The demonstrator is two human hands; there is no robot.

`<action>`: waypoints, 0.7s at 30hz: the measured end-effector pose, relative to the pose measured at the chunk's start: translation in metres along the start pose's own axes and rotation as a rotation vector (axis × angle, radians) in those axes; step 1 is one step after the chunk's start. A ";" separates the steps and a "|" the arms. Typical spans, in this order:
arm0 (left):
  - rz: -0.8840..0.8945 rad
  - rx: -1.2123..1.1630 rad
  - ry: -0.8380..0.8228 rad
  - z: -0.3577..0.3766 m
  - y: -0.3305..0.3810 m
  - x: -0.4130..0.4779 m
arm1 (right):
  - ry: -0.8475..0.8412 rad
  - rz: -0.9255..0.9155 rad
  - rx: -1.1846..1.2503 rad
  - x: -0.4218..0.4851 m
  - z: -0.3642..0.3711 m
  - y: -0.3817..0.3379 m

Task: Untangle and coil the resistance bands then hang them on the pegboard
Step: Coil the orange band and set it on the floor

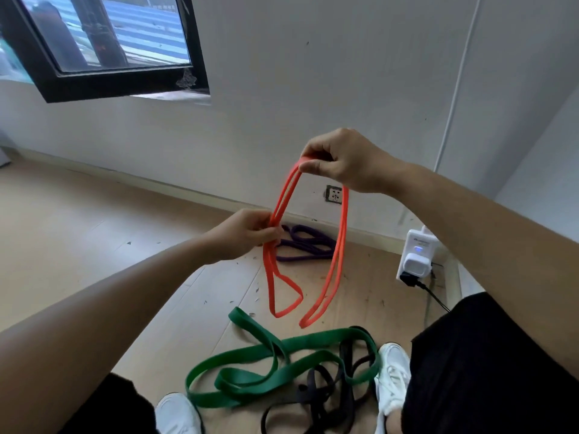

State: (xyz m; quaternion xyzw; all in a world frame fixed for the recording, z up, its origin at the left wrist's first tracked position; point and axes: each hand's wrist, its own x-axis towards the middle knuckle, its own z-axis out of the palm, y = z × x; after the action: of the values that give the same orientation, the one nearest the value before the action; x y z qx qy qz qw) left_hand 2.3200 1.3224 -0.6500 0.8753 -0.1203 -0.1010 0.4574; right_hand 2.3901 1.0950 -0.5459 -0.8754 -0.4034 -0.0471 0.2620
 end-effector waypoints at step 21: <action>-0.145 0.033 -0.042 0.011 -0.032 -0.019 | 0.575 0.419 0.418 -0.002 0.002 0.067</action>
State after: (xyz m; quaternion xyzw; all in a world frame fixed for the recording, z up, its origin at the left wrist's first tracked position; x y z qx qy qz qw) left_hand 2.3026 1.3368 -0.6812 0.8869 -0.0680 -0.1501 0.4316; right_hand 2.4377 1.0589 -0.5764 -0.8176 -0.1278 -0.1525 0.5403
